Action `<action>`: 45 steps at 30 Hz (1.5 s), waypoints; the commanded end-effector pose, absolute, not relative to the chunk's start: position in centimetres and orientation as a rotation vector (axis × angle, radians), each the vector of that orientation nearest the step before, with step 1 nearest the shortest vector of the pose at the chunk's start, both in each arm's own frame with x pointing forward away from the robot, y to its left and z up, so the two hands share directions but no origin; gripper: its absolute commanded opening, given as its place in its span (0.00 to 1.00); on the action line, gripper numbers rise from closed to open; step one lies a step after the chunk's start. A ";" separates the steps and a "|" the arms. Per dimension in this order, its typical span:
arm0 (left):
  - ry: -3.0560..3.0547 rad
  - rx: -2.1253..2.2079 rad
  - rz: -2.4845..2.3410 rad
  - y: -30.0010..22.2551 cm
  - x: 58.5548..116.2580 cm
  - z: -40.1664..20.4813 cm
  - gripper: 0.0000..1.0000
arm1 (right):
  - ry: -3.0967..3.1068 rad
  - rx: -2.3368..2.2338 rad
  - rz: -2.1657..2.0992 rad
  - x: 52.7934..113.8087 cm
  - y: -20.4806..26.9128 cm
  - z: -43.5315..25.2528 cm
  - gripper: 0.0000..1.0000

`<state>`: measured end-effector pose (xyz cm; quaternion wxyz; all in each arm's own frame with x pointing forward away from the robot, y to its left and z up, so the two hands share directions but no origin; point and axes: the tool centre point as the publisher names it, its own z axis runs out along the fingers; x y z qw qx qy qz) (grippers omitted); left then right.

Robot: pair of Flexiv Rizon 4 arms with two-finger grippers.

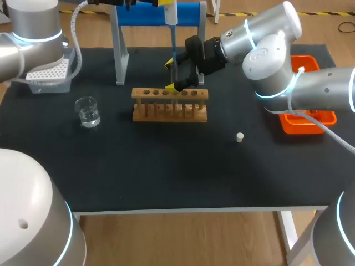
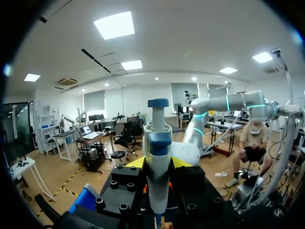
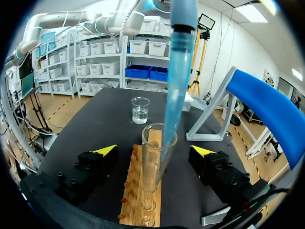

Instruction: Invert the test tube, pick up the pipette, mount the tip to pipette, aspirate from beaker and dispense into the tube, eject the tip, return the pipette, and cap with the stopper.

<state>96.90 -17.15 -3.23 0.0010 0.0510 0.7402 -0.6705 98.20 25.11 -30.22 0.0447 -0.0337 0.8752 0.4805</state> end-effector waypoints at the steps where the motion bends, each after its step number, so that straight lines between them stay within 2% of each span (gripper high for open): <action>1: 2.331 0.164 -2.106 -17.4 97.1 -3.5 0.00 | 2.680 -0.105 1.465 98.3 25.0 -30.1 1.00; 45: 2.384 0.141 -2.069 -17.9 97.2 -6.6 0.00 | 2.680 -0.105 1.465 98.3 25.0 -30.1 1.00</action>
